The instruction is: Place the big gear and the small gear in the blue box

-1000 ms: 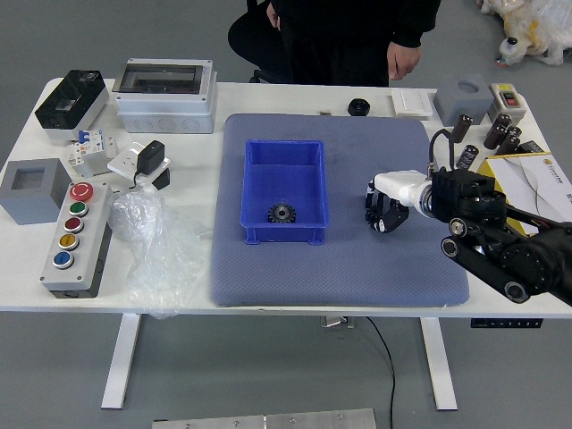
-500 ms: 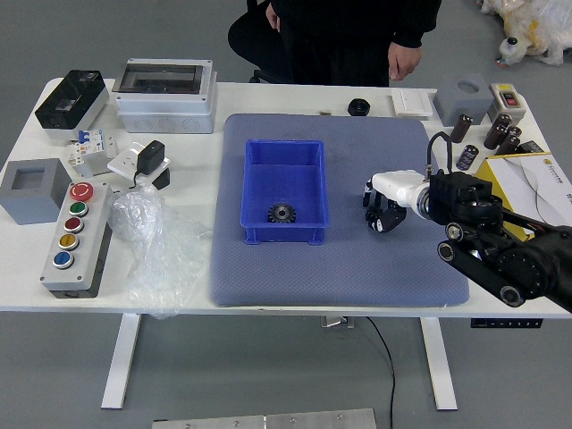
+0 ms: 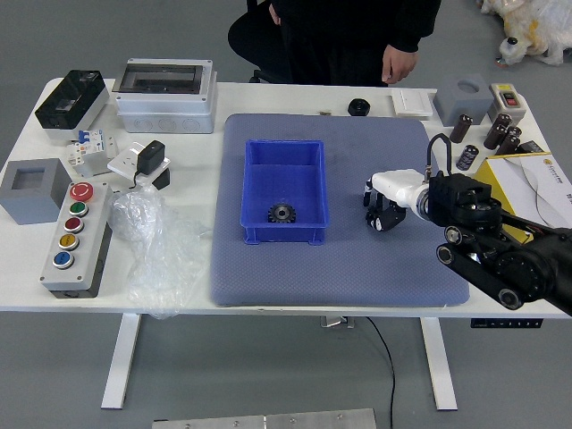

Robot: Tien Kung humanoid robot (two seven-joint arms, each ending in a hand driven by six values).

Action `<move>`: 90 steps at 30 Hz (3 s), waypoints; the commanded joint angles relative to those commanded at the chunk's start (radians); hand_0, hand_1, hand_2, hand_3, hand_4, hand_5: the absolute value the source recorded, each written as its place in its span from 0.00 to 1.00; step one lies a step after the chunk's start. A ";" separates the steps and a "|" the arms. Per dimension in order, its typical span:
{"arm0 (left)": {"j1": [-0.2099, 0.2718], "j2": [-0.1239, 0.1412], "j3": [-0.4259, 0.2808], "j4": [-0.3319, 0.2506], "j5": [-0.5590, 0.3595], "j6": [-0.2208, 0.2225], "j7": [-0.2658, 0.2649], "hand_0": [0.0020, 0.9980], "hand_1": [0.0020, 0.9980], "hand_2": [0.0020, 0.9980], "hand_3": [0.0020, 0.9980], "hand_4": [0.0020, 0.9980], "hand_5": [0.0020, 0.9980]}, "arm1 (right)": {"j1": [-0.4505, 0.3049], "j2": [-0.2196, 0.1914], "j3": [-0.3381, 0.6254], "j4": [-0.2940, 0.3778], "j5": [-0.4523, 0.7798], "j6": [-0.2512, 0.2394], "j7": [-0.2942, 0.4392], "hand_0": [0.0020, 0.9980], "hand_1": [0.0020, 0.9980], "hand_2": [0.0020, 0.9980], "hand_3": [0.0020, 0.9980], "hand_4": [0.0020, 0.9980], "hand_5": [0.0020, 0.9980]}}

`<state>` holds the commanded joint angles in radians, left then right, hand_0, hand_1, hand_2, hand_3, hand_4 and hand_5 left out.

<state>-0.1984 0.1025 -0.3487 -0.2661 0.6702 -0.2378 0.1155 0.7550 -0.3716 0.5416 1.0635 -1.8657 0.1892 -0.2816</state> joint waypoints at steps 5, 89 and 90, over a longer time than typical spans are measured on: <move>0.000 0.000 -0.001 0.000 0.000 0.000 0.000 0.86 0.83 0.83 0.78 0.59 0.37 | -0.003 0.001 -0.003 -0.002 -0.001 -0.005 -0.001 0.34 0.37 0.43 0.58 0.63 0.11; 0.004 0.002 0.047 0.001 -0.019 -0.004 0.005 0.86 0.83 0.83 0.77 0.59 0.37 | 0.196 0.224 -0.011 -0.043 0.072 -0.018 -0.011 0.39 0.36 0.43 0.57 0.53 0.09; 0.004 0.002 0.048 0.001 -0.020 -0.004 0.005 0.86 0.83 0.83 0.77 0.59 0.37 | 0.193 0.225 -0.011 -0.046 0.074 -0.018 -0.010 0.39 0.36 0.43 0.57 0.53 0.09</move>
<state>-0.1943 0.1042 -0.3009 -0.2649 0.6501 -0.2417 0.1204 0.9480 -0.1468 0.5303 1.0176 -1.7920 0.1710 -0.2921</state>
